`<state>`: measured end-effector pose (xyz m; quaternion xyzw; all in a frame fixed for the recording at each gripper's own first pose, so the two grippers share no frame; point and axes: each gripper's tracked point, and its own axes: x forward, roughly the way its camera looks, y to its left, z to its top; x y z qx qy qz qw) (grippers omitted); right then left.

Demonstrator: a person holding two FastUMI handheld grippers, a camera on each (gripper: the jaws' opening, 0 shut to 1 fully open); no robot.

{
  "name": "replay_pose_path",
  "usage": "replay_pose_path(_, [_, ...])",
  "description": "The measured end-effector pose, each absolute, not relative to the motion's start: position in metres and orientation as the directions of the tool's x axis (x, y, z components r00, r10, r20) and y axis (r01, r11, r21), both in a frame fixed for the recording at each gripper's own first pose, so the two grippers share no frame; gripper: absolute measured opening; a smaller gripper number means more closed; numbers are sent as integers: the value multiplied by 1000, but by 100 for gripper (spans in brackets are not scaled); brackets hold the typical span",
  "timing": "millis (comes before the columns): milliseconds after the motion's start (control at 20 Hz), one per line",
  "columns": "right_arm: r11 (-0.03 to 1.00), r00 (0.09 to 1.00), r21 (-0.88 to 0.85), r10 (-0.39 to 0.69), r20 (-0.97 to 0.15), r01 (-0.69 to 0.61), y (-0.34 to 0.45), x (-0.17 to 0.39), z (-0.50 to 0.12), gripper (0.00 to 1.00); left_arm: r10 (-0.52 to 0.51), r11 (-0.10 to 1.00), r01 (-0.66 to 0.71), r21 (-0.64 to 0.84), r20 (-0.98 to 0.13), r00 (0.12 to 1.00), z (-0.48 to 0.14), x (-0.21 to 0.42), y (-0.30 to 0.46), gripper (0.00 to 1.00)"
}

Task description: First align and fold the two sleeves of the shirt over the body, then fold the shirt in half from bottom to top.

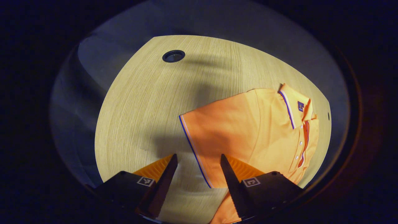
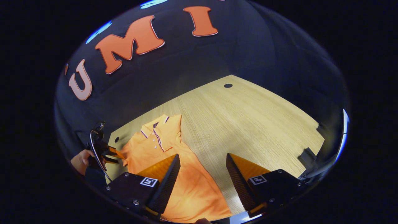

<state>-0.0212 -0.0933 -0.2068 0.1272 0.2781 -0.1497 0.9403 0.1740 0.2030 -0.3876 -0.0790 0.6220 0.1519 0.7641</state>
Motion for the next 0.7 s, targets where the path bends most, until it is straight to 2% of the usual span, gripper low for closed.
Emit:
replay_pose_path(150, [909, 825, 200, -218, -522, 367, -97, -29, -189, 91, 148, 942, -322, 90, -976, 162, -391, 179, 201, 80])
replay_pose_path(250, [905, 828, 184, -249, -502, 384, -108, -38, -182, 91, 147, 943, -322, 84, -973, 178, -394, 187, 199, 80])
replay_pose_path(300, [905, 828, 173, -260, -497, 389, -111, -42, -180, 91, 145, 944, -318, 84, -974, 173, -392, 189, 196, 63])
replay_pose_path(350, [904, 828, 170, -267, -493, 392, -113, -44, -177, 91, 144, 948, -307, 87, -975, 169, -391, 186, 194, 57])
replay_pose_path(450, [896, 834, 204, -257, -488, 396, -111, -46, -174, 91, 135, 949, -307, 76, -975, 176, -389, 189, 192, 51])
replay_pose_path(500, [888, 837, 224, -257, -483, 402, -112, -48, -172, 91, 126, 954, -293, 71, -977, 175, -391, 189, 191, 33])
replay_pose_path(600, [880, 842, 234, -273, -465, 414, -119, -52, -168, 91, 82, 956, -291, 14, -971, 224, -384, 195, 186, 33])
replay_pose_path(650, [881, 846, 226, -283, -453, 416, -121, -54, -166, 91, 60, 956, -293, -11, -971, 233, -387, 196, 181, 5])
replay_pose_path(700, [884, 848, 210, -297, -439, 418, -123, -56, -163, 91, 47, 956, -291, -26, -969, 243, -387, 195, 180, 9])
